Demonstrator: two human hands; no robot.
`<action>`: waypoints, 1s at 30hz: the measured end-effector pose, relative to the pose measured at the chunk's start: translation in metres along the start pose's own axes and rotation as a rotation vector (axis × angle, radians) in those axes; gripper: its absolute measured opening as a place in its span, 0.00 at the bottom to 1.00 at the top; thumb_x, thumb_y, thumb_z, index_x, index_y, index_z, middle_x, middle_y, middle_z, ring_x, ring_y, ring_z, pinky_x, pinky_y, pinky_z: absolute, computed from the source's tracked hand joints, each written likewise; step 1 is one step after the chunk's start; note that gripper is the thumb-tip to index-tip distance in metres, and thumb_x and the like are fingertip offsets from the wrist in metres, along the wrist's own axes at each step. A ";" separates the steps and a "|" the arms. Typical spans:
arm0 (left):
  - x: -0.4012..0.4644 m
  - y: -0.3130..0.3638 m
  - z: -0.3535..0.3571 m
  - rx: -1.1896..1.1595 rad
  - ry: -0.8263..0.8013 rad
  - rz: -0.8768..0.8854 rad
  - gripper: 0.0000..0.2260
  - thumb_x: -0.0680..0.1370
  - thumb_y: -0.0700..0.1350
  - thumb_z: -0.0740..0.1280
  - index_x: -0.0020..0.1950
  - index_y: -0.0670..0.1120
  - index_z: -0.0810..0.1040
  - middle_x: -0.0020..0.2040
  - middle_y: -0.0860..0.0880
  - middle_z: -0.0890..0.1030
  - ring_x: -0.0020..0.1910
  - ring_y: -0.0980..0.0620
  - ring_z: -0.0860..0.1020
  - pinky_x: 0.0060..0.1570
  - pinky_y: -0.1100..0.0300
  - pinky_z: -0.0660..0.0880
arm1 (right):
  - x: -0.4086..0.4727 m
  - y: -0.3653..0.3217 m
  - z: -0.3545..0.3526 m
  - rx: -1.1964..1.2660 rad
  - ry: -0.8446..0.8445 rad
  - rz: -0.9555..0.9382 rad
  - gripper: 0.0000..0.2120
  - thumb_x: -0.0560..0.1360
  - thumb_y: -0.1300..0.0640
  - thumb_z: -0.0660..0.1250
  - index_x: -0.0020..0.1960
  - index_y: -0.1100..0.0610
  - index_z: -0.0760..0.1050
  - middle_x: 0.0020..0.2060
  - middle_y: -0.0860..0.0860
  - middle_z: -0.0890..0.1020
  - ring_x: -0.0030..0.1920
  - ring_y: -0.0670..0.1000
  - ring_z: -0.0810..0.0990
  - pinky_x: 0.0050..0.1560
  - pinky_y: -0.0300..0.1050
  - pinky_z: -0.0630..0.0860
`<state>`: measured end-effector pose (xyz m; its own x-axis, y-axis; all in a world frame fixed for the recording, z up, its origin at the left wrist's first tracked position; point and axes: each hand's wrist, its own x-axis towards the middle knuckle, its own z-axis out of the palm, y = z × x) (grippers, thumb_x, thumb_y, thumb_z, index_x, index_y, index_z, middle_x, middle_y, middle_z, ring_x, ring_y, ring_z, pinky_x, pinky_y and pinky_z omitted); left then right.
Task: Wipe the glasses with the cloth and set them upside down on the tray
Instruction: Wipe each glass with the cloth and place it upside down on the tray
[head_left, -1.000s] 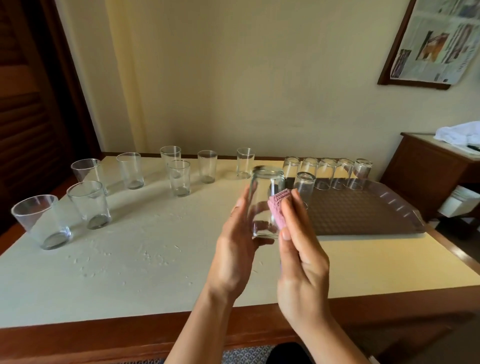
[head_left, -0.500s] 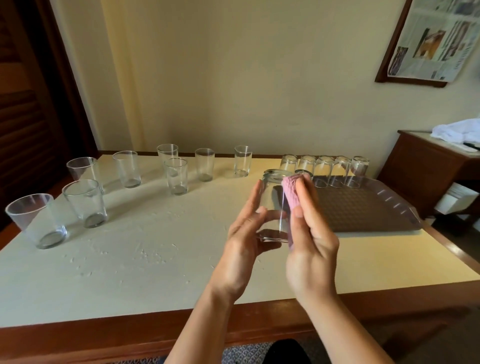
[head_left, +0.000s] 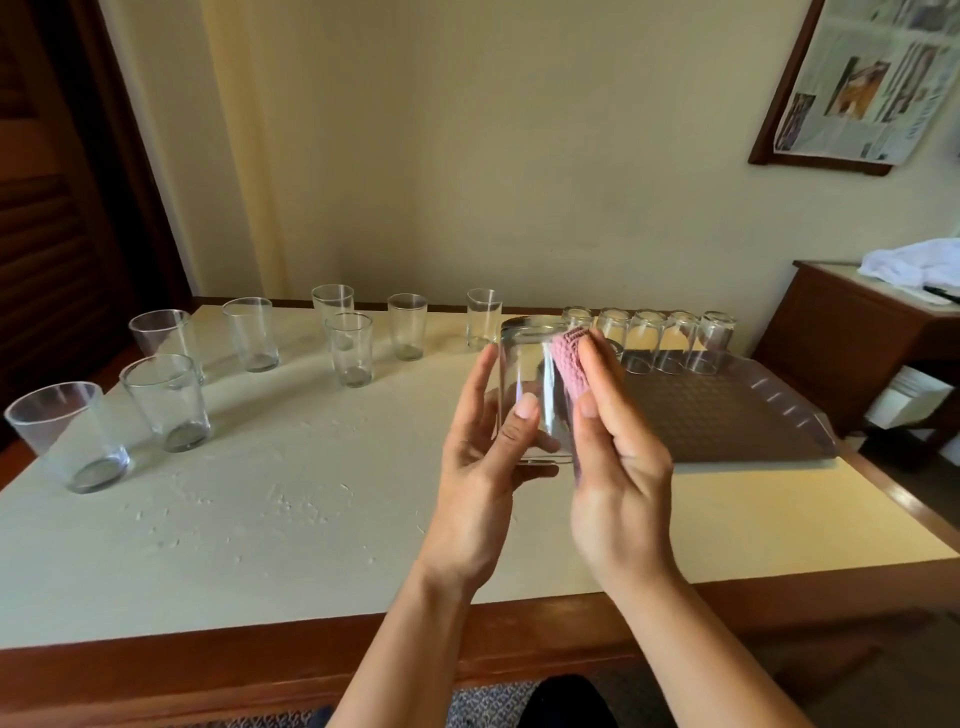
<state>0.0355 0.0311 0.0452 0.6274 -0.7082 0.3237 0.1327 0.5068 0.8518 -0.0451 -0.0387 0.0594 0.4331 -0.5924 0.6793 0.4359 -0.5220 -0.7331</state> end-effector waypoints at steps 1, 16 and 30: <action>0.002 0.000 0.000 0.011 0.028 0.013 0.31 0.76 0.54 0.73 0.78 0.62 0.68 0.70 0.44 0.80 0.54 0.45 0.80 0.56 0.47 0.79 | -0.006 -0.002 0.002 0.030 -0.027 -0.002 0.21 0.84 0.65 0.57 0.76 0.58 0.67 0.77 0.55 0.68 0.77 0.51 0.68 0.76 0.49 0.67; 0.004 0.009 -0.003 -0.041 -0.028 -0.041 0.20 0.84 0.58 0.59 0.77 0.61 0.69 0.64 0.56 0.84 0.55 0.55 0.83 0.60 0.50 0.77 | -0.033 -0.003 0.012 -0.091 -0.037 -0.110 0.21 0.80 0.76 0.56 0.72 0.71 0.65 0.76 0.68 0.63 0.75 0.41 0.69 0.72 0.36 0.67; -0.001 0.002 -0.003 0.041 -0.008 0.022 0.30 0.80 0.52 0.63 0.81 0.66 0.58 0.69 0.56 0.81 0.51 0.47 0.83 0.53 0.52 0.80 | -0.025 0.006 0.004 -0.054 -0.005 -0.048 0.20 0.83 0.66 0.58 0.74 0.57 0.69 0.78 0.53 0.68 0.79 0.52 0.64 0.77 0.52 0.65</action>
<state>0.0374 0.0347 0.0456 0.6233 -0.7014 0.3457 0.0876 0.5020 0.8605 -0.0502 -0.0251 0.0381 0.4171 -0.5628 0.7136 0.4131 -0.5820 -0.7004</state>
